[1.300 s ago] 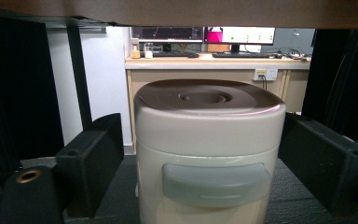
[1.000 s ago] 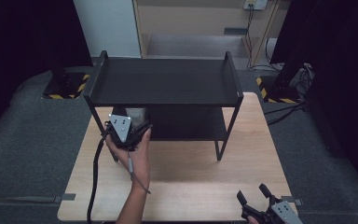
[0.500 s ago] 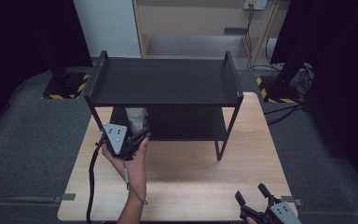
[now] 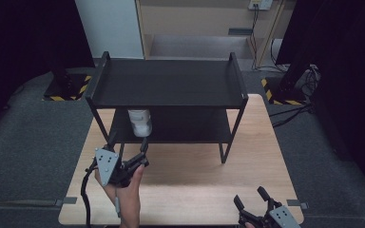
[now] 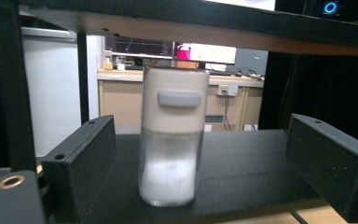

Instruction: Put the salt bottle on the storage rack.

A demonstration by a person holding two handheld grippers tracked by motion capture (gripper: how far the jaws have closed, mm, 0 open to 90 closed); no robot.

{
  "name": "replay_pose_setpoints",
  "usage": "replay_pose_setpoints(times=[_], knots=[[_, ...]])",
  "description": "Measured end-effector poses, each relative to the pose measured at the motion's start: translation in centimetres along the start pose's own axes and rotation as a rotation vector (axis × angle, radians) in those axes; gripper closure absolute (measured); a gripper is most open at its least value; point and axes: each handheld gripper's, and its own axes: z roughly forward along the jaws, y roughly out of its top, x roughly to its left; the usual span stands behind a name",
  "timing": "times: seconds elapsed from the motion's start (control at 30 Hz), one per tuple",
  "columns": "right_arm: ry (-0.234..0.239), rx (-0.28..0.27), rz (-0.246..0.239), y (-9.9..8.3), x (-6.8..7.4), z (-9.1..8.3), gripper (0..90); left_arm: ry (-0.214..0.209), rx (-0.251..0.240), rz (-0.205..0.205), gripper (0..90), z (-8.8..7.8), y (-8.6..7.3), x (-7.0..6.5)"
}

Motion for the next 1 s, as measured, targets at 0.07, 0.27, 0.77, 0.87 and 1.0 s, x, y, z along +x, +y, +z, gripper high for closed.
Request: replay_pose_setpoints(times=[0.07, 0.27, 0.77, 0.87, 1.0], knots=[[0.003, 0.001, -0.001, 0.0, 0.1, 0.1, 6.5, -0.005, 0.002, -0.009, 8.3, -0.8, -0.3, 0.3], [0.009, 0.007, -0.002, 0.0, 0.4, 0.4, 6.5, -0.002, 0.024, -0.025, 8.3, -2.1, -1.1, 1.0], [-0.012, 0.005, 0.003, -0.1, 0.9, 0.3, 6.5, -0.003, 0.085, -0.007, 7.5, -5.4, -3.8, 2.4], [-0.012, 0.008, 0.002, -0.1, 1.0, 0.3, 6.5, 0.007, 0.099, 0.008, 7.5, -5.8, -4.2, 2.6], [-0.013, 0.010, 0.002, -0.1, 1.1, 0.3, 6.5, 0.004, 0.126, 0.013, 7.5, -6.2, -4.7, 3.0]])
